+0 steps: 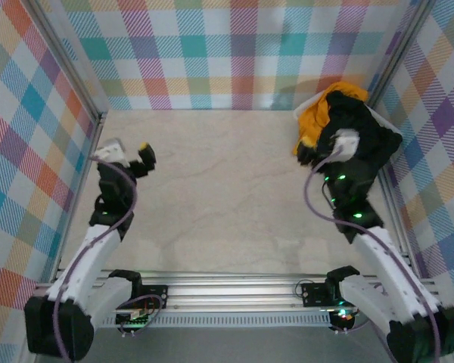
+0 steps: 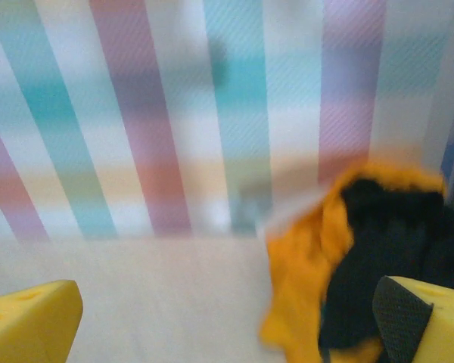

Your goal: Fold and stack the t-shirts

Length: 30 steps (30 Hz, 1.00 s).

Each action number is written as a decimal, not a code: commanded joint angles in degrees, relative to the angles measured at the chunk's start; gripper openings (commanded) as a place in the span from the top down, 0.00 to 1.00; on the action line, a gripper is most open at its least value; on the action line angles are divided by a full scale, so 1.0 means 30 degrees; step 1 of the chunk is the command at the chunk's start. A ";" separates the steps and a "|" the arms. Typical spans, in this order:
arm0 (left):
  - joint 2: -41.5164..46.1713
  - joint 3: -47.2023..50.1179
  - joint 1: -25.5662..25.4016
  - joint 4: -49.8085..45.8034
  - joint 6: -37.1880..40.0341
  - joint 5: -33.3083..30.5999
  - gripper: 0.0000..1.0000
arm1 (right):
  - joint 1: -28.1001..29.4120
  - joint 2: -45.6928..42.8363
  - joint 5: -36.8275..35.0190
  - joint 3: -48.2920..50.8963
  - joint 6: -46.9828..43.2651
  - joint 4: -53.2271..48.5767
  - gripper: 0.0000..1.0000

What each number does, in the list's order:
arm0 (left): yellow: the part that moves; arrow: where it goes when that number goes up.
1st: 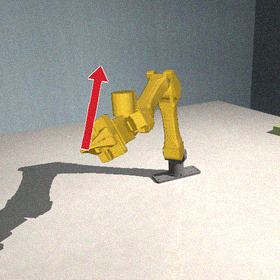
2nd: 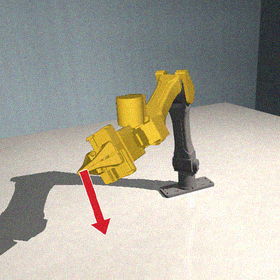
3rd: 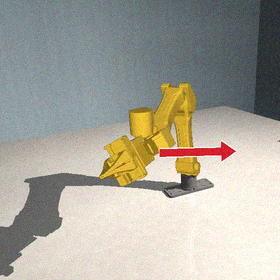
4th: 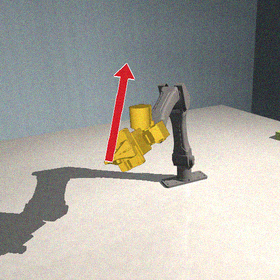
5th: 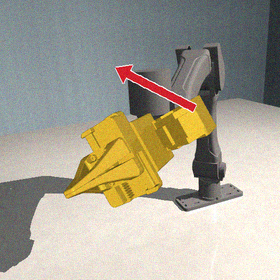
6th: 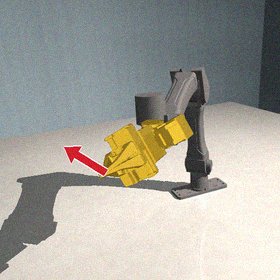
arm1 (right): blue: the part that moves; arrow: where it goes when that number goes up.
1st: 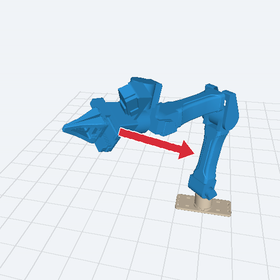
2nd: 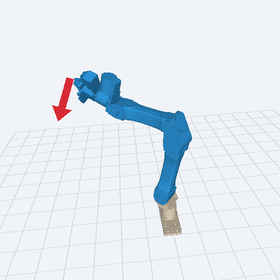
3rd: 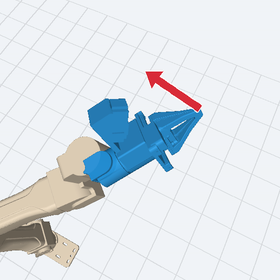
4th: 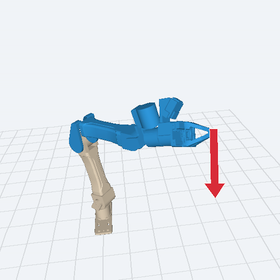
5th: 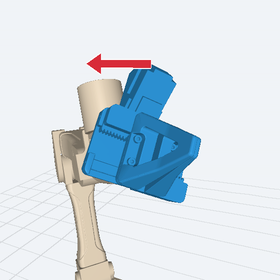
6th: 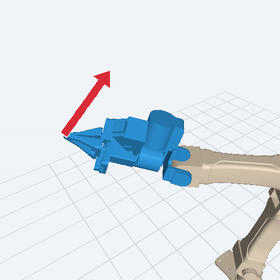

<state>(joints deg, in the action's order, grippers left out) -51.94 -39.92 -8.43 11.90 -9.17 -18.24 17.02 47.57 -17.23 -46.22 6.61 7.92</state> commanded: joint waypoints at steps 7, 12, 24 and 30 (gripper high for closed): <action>-0.0888 -0.7517 0.1279 -1.0773 -0.8793 0.0585 0.00 | -0.0826 0.0877 -0.0434 -0.7807 0.6248 -0.9725 0.00; -0.3973 -1.1078 0.0797 -1.2694 -0.8694 0.5631 0.07 | -0.2179 0.7288 -0.1805 -1.3919 0.7540 -1.7201 0.00; -0.7796 -1.2532 -0.4783 -1.2734 -0.8543 1.1353 0.18 | -0.8055 1.6383 0.1202 -1.5683 0.8067 -1.7647 0.06; -0.7801 -1.1897 -0.5940 -1.3013 -0.8442 1.1272 0.21 | -0.9154 1.9719 0.2840 -1.6645 0.7252 -1.7069 0.13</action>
<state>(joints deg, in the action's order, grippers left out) -76.34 -76.79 -25.32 -26.06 -33.89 14.17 -9.43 103.18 -12.62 -93.89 29.76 -44.49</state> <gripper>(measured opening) 0.797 0.878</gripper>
